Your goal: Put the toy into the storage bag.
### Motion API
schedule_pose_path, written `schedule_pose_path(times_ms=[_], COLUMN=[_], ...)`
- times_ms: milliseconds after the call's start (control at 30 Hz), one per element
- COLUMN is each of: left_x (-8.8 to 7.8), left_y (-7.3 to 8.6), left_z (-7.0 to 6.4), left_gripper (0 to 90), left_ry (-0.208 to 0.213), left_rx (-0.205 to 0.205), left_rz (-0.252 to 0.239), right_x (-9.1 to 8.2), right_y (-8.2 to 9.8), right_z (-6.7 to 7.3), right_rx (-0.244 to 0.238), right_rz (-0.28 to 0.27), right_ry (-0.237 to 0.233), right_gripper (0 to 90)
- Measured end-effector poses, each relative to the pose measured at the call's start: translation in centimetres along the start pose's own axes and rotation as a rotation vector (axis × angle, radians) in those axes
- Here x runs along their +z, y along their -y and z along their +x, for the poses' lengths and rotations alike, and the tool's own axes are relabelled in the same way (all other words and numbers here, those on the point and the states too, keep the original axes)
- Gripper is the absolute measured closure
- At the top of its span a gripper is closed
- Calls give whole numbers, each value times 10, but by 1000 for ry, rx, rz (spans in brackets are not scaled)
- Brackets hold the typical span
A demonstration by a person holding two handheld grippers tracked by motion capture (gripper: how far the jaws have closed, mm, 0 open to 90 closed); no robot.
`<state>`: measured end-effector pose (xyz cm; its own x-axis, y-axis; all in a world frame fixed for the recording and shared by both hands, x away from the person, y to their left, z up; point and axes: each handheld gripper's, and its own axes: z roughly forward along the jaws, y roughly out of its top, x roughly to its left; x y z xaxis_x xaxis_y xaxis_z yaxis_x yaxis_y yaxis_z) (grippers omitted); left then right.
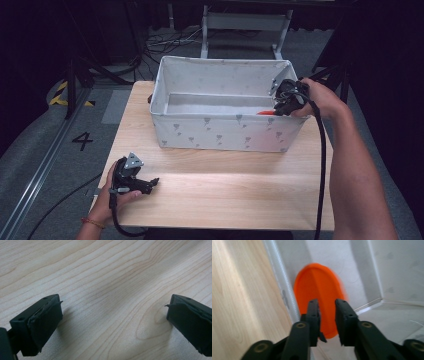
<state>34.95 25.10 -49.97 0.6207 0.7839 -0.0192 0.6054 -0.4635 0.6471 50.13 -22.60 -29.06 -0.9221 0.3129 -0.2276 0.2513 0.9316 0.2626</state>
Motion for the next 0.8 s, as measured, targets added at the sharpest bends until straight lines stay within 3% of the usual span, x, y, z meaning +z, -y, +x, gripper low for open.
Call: schedule_pose_path(times_ms=[167, 233, 400, 467, 600, 800], left_x=[0, 0, 0, 0, 0, 0], left_y=[0, 0, 0, 0, 0, 0], left_z=[0, 0, 0, 0, 0, 0], left_gripper=[5, 5, 5, 5, 5, 5], left_ry=[0, 0, 0, 0, 0, 0], left_rx=[0, 0, 0, 0, 0, 0], left_rz=[0, 0, 0, 0, 0, -1], right_x=[-17, -27, -47, -55, -63, -63], right_y=[12, 21, 40, 50, 68, 89], right_z=[3, 7, 17, 22, 36, 57], right_rx=[108, 124, 233, 265, 338, 381], right_rz=[-172, -248, -357, -413, -462, -515], right_ry=[88, 101, 210, 220, 311, 303], right_gripper=[619, 539, 373, 318, 242, 226])
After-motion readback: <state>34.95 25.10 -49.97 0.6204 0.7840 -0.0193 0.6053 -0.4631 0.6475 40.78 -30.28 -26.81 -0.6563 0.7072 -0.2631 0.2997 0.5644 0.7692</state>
